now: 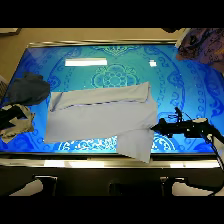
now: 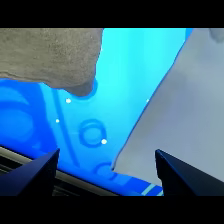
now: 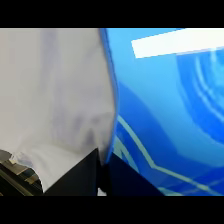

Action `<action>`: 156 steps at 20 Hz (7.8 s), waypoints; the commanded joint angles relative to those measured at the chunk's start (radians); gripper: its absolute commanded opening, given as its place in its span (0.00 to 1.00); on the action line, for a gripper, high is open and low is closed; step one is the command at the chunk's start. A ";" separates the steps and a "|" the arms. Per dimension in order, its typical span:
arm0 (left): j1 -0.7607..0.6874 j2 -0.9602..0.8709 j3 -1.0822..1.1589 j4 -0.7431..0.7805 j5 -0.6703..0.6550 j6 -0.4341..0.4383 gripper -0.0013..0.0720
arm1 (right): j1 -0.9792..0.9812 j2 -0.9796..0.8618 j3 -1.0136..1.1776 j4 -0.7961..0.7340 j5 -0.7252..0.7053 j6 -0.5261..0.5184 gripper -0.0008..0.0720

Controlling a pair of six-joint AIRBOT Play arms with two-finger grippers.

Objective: Fold the clothes and pants, and hang the long-sleeved shirts on hangers.

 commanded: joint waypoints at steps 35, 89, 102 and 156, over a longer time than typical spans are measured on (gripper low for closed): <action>0.113 -0.071 -0.516 -0.416 0.205 0.296 0.12 | 0.006 0.084 0.001 -0.008 -0.008 -0.024 0.05; -0.305 -0.551 0.564 -0.064 0.421 0.041 0.04 | 0.316 -0.315 1.112 -0.592 -0.144 0.454 0.05; -0.303 -0.605 0.563 0.009 0.068 -0.091 0.04 | 0.322 -0.386 1.112 -0.795 0.124 0.498 0.05; -0.183 -0.151 0.174 0.093 -0.027 -0.106 0.99 | -0.088 0.197 -0.197 -0.151 0.084 0.133 0.58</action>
